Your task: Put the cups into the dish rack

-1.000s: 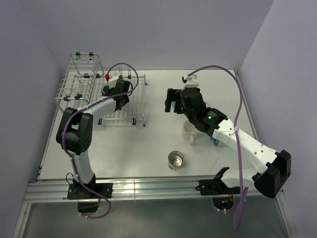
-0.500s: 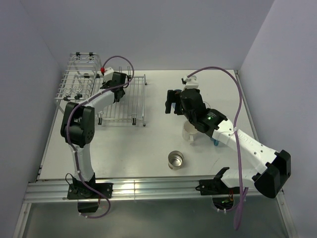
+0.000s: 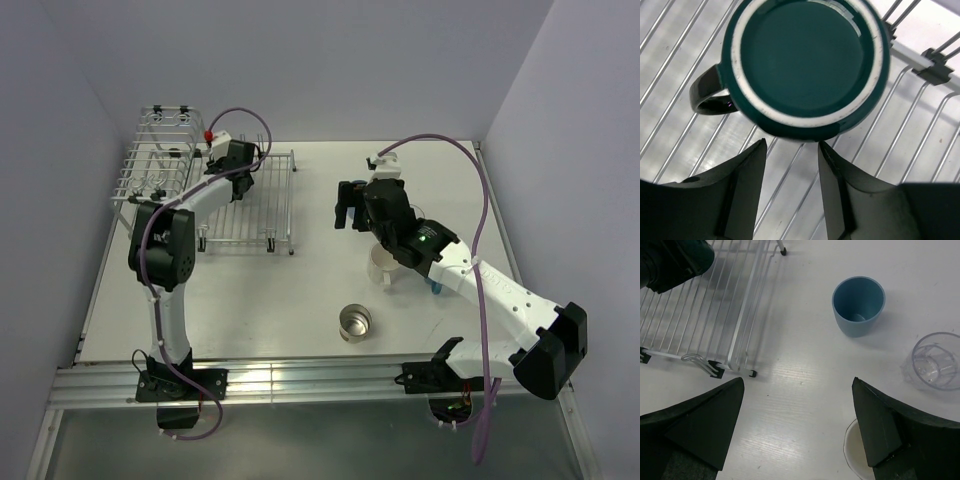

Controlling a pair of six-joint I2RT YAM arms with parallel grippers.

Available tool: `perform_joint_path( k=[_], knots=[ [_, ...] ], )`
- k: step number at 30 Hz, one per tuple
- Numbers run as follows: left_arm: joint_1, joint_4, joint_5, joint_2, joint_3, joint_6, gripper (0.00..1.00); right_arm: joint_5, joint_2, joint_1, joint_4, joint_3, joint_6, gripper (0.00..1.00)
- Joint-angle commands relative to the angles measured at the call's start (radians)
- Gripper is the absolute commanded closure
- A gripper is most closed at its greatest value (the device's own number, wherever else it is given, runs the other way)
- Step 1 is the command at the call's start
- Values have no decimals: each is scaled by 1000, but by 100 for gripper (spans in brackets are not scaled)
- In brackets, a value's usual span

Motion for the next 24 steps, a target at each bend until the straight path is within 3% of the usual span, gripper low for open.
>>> perform_joint_path(
  k=[1, 9, 14, 24],
  knots=[
    [3, 37, -24, -82, -25, 15, 48, 59, -19, -5, 29, 3, -23, 4],
    [-37, 50, -23, -194, -45, 20, 40, 88, 53, -60, 15, 45, -65, 5],
    [-63, 8, 2, -262, -25, 20, 39, 73, 190, -119, -7, 139, -114, 8],
    [-109, -27, 192, -570, -137, -28, 38, 35, 493, -165, -20, 360, -192, 35]
  ],
)
